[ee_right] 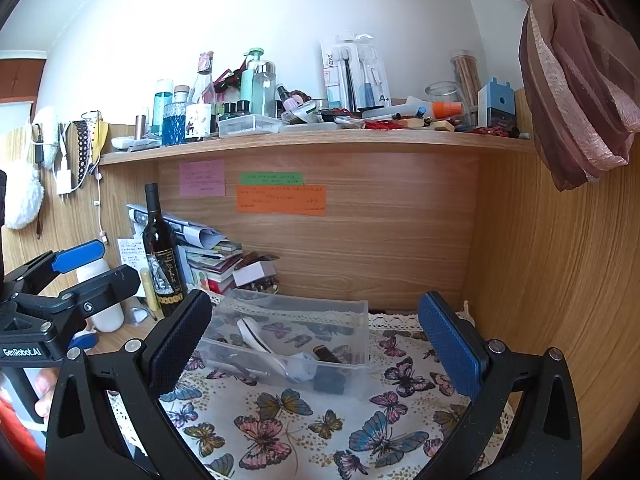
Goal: Organize rigid objects
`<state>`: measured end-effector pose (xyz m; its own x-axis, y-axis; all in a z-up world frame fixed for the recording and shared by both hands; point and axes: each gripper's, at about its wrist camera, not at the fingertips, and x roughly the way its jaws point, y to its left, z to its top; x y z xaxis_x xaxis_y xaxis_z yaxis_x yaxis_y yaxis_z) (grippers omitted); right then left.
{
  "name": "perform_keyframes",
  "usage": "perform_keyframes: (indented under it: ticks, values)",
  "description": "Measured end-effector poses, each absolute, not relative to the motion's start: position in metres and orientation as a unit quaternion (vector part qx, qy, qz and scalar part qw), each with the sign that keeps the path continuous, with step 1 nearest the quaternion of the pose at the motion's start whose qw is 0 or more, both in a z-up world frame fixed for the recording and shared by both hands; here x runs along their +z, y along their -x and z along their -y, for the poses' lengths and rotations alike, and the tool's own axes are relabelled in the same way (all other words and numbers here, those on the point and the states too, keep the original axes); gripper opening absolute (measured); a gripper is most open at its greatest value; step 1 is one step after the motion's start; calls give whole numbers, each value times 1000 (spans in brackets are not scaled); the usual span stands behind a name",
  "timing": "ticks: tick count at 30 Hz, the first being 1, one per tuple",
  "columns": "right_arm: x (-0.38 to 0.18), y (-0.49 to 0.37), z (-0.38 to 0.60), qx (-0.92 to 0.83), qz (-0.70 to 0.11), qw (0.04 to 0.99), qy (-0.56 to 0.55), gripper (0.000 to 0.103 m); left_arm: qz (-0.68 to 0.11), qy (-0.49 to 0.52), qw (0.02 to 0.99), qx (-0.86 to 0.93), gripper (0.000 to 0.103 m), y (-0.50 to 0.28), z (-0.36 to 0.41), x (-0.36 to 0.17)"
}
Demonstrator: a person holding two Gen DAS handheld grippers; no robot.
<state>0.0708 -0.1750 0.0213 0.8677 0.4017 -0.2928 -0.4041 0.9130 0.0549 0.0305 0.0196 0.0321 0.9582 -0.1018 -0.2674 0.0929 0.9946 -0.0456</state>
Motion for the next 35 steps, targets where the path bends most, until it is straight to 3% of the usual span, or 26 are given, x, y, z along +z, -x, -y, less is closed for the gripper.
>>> perform_keyframes:
  ticks: [35]
  values:
    - [22, -68, 171, 215, -150, 965, 8, 103, -134, 13, 990, -46, 103, -28, -16, 33]
